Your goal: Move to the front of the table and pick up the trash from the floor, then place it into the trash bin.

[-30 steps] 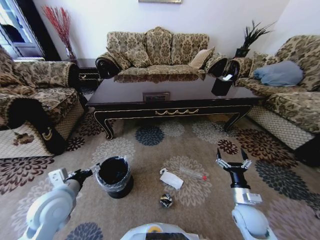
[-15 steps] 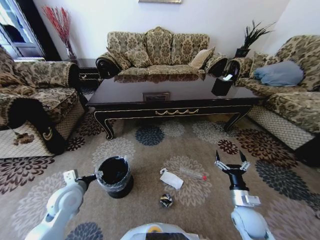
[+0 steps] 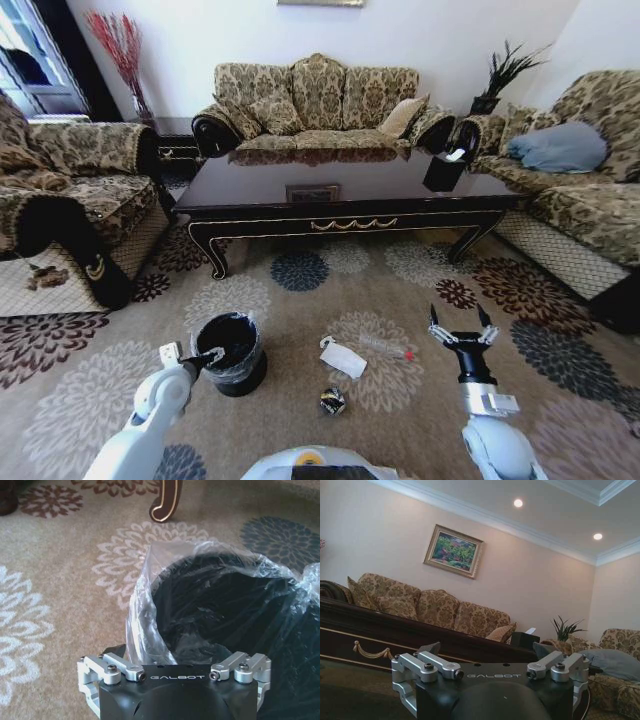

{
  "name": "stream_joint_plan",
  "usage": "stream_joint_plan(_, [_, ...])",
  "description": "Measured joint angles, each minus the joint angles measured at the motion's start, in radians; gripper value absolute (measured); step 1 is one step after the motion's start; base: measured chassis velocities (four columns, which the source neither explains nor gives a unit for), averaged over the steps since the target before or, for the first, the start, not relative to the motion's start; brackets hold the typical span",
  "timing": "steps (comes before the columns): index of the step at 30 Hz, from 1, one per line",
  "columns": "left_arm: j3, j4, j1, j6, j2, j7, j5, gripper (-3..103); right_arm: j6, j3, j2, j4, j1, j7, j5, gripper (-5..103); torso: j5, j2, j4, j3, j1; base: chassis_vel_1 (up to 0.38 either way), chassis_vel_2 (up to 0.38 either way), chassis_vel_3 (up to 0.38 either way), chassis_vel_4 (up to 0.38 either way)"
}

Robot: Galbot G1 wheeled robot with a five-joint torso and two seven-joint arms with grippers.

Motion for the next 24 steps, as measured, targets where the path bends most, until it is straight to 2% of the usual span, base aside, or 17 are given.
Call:
stream_joint_plan(2, [0.000,0.007,0.002,-0.018,0.000,0.017,0.021,92,0.002,-0.004,0.002,-0.007,0.006,0.000,-0.001,100,0.0000,0.000,0.0000,0.000,0.000,0.000,0.000,0.000,0.000])
stream_joint_plan(4, [0.000,0.008,0.003,-0.020,0.001,0.020,0.024,92,0.002,-0.006,0.002,-0.009,0.008,0.000,-0.002,100,0.0000,0.000,0.0000,0.000,0.000,0.000,0.000,0.000,0.000])
stream_joint_plan(5, [0.000,0.008,0.007,-0.025,0.002,0.025,0.029,81,0.002,-0.012,0.003,-0.014,0.014,0.000,-0.003,100,-0.0001,0.000,0.0001,0.000,0.000,0.000,0.000,0.000,0.000])
stream_joint_plan(7, [0.000,0.009,0.007,-0.026,0.003,0.026,0.029,81,0.002,-0.015,0.003,-0.016,0.017,0.000,-0.004,100,-0.0001,0.000,0.0001,0.000,0.000,0.000,0.000,0.000,0.000])
stream_joint_plan(8, [-0.001,0.009,0.009,-0.025,0.003,0.027,0.029,70,0.002,-0.020,0.004,-0.021,0.022,0.000,-0.004,100,0.0000,0.000,0.0000,0.000,0.000,0.000,0.000,0.000,0.000])
stream_joint_plan(9, [-0.001,0.010,0.010,-0.024,0.003,0.027,0.029,65,0.002,-0.023,0.004,-0.023,0.025,0.001,-0.004,100,-0.0001,0.000,0.0001,0.000,0.000,0.000,0.000,0.000,0.000])
stream_joint_plan(12, [-0.002,0.013,0.010,-0.019,0.003,0.025,0.028,59,0.002,-0.027,0.004,-0.026,0.029,0.003,-0.004,100,0.0001,0.000,0.0001,0.000,0.000,0.000,0.000,0.000,0.000])
stream_joint_plan(15, [-0.007,0.015,0.015,-0.014,0.002,0.024,0.026,43,0.002,-0.029,0.003,-0.031,0.032,0.005,-0.005,100,0.0000,0.000,0.0002,0.000,0.000,0.000,0.000,0.000,0.000])
stream_joint_plan(17, [-0.010,0.014,0.017,-0.013,0.002,0.023,0.026,43,0.003,-0.030,0.003,-0.033,0.033,0.005,-0.005,100,0.0000,0.000,0.0001,0.000,0.000,0.000,0.000,0.000,0.000])
stream_joint_plan(21, [-0.032,-0.002,0.033,-0.008,0.003,0.023,0.016,22,0.008,-0.038,0.000,-0.039,0.038,0.010,-0.006,100,-0.0002,0.000,-0.0003,0.000,0.000,0.000,0.000,0.000,0.000])
stream_joint_plan(23, [-0.037,-0.005,0.035,-0.005,0.004,0.023,0.014,22,0.009,-0.041,-0.001,-0.040,0.040,0.013,-0.006,100,-0.0003,0.000,-0.0002,0.000,0.000,0.000,0.000,0.000,0.000])
stream_joint_plan(24, [-0.055,-0.011,0.045,0.001,0.007,0.022,0.009,11,0.009,-0.052,-0.004,-0.043,0.048,0.021,-0.004,100,-0.0003,0.000,-0.0001,0.000,0.000,0.000,0.000,0.000,0.000])
